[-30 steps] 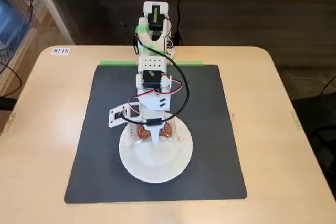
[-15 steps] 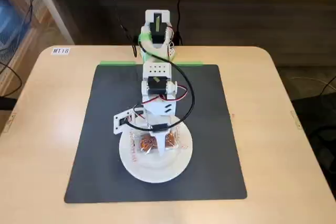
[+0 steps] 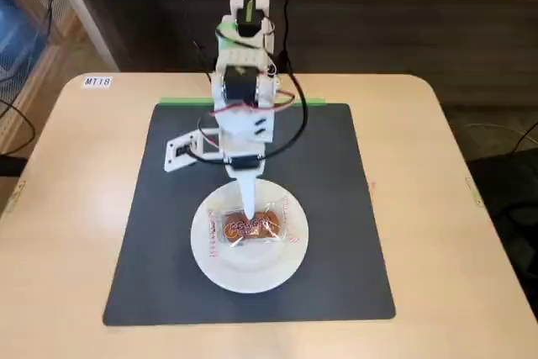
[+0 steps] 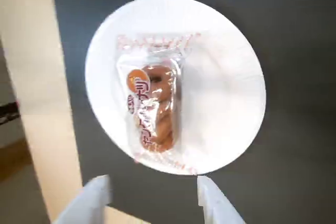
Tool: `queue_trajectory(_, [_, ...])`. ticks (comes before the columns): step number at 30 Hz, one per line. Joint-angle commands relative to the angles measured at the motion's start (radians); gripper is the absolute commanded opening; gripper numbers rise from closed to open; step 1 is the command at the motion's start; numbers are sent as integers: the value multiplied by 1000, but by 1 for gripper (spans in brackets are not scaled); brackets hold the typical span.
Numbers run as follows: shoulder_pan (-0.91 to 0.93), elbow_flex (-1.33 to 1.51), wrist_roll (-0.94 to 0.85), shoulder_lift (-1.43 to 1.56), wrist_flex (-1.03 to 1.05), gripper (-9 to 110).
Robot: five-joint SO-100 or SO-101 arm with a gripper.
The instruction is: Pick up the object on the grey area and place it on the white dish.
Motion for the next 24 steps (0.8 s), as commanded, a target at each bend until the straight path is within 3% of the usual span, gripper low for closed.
queue_trajectory(1, [-12, -5, 14, 133, 20, 0])
queue_trajectory(4, [-31, 187, 11, 319, -60, 0])
queue_trajectory(10, [-17, 982, 98, 1026, -503, 0])
queue_trajectory(16, [-17, 1448, 92, 1476, -618, 0])
queue_trajectory(24, [2, 1841, 44, 1845, -565, 0])
